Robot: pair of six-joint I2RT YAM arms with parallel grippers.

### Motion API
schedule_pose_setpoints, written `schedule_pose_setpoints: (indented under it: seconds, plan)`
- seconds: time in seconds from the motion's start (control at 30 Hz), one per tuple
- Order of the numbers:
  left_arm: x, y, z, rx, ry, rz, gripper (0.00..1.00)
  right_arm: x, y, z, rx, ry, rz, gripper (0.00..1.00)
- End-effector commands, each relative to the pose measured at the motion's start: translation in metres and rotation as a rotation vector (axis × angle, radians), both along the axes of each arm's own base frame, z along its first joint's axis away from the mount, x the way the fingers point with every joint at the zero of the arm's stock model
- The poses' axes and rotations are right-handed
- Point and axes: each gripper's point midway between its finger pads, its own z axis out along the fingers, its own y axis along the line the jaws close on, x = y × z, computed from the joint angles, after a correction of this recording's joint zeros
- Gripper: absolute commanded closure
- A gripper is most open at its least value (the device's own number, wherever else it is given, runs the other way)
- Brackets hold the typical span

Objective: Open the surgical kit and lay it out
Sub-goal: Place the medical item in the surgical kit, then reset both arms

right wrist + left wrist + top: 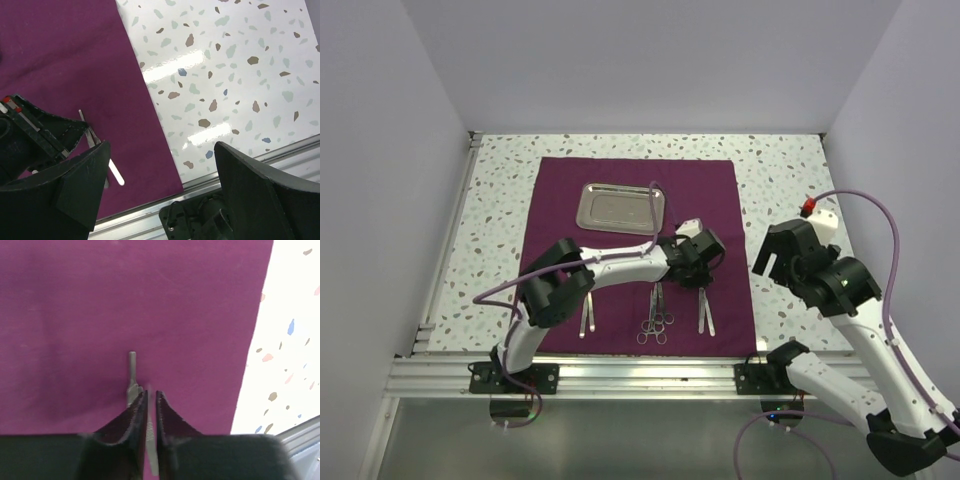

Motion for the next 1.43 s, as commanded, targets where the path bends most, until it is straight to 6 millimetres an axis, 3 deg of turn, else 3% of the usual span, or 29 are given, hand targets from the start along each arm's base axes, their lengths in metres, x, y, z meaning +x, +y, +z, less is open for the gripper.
schedule_pose_setpoints:
  seconds: [0.0,0.07,0.1,0.17,0.2,0.33,0.37,0.43,0.47,0.5,0.53,0.57,0.6,0.63,0.67,0.7,0.77,0.8,0.83,0.93,1.23,1.3,1.4]
  plan:
    - [0.005,-0.034,0.027,-0.099,-0.039,-0.041,0.83,0.003,-0.005,-0.001,-0.019,-0.012,-0.034,0.11]
    - [0.005,-0.036,0.034,-0.098,-0.050,-0.059,0.73,0.006,-0.002,-0.001,-0.017,-0.011,-0.029,0.09]
    - [0.009,-0.038,0.044,-0.102,-0.070,-0.072,0.60,0.008,-0.002,0.000,-0.014,-0.020,-0.031,0.07]
    - [0.010,-0.034,0.060,-0.087,-0.093,-0.083,0.45,0.012,0.000,0.003,-0.010,-0.031,-0.027,0.02]
    - [0.018,-0.035,0.079,-0.085,-0.141,-0.084,0.38,0.015,0.000,0.005,-0.012,-0.045,-0.027,0.01]
    - [0.037,-0.004,0.137,-0.005,-0.264,-0.076,0.32,0.030,0.013,0.022,0.017,-0.099,0.030,0.01]
    - [0.042,0.009,0.167,-0.012,-0.330,-0.063,0.33,0.033,0.020,0.026,0.036,-0.114,0.065,0.02]
    - [0.053,0.039,0.183,0.057,-0.414,-0.085,0.33,0.046,0.041,0.041,0.086,-0.165,0.165,0.02]
    - [0.058,0.059,0.212,0.049,-0.481,-0.063,0.32,0.051,0.046,0.046,0.100,-0.181,0.187,0.02]
    - [0.070,0.089,0.201,0.133,-0.501,-0.081,0.29,0.058,0.053,0.053,0.114,-0.212,0.209,0.02]
    - [0.074,0.114,0.220,0.127,-0.536,-0.058,0.28,0.064,0.061,0.056,0.136,-0.215,0.230,0.02]
    - [0.077,0.133,0.218,0.133,-0.521,-0.062,0.26,0.068,0.065,0.059,0.149,-0.220,0.231,0.01]
    - [0.094,0.178,0.193,0.218,-0.484,-0.048,0.27,0.073,0.069,0.061,0.157,-0.226,0.230,0.02]
    - [0.095,0.205,0.206,0.205,-0.511,-0.028,0.27,0.078,0.074,0.063,0.165,-0.217,0.239,0.01]
    - [0.098,0.228,0.204,0.234,-0.520,-0.045,0.27,0.081,0.077,0.064,0.168,-0.219,0.250,0.02]
    - [0.106,0.270,0.190,0.294,-0.499,0.012,0.27,0.085,0.080,0.067,0.174,-0.230,0.253,0.02]
    - [0.106,0.308,0.222,0.333,-0.639,0.080,0.27,0.088,0.088,0.065,0.183,-0.228,0.295,0.02]
    - [0.103,0.327,0.215,0.401,-0.662,0.062,0.23,0.092,0.091,0.068,0.190,-0.249,0.300,0.01]
    - [0.096,0.339,0.232,0.405,-0.727,0.091,0.17,0.092,0.092,0.065,0.192,-0.247,0.309,0.02]
    - [0.090,0.362,0.239,0.432,-0.800,0.129,0.11,0.093,0.099,0.062,0.206,-0.245,0.341,0.02]
    - [0.096,0.358,0.225,0.417,-0.777,0.059,0.12,0.087,0.107,0.067,0.244,-0.250,0.389,0.02]
    - [0.098,0.362,0.226,0.420,-0.787,0.078,0.12,0.086,0.114,0.070,0.248,-0.260,0.445,0.02]
    - [0.104,0.373,0.223,0.439,-0.803,0.117,0.12,0.087,0.106,0.075,0.214,-0.278,0.429,0.01]
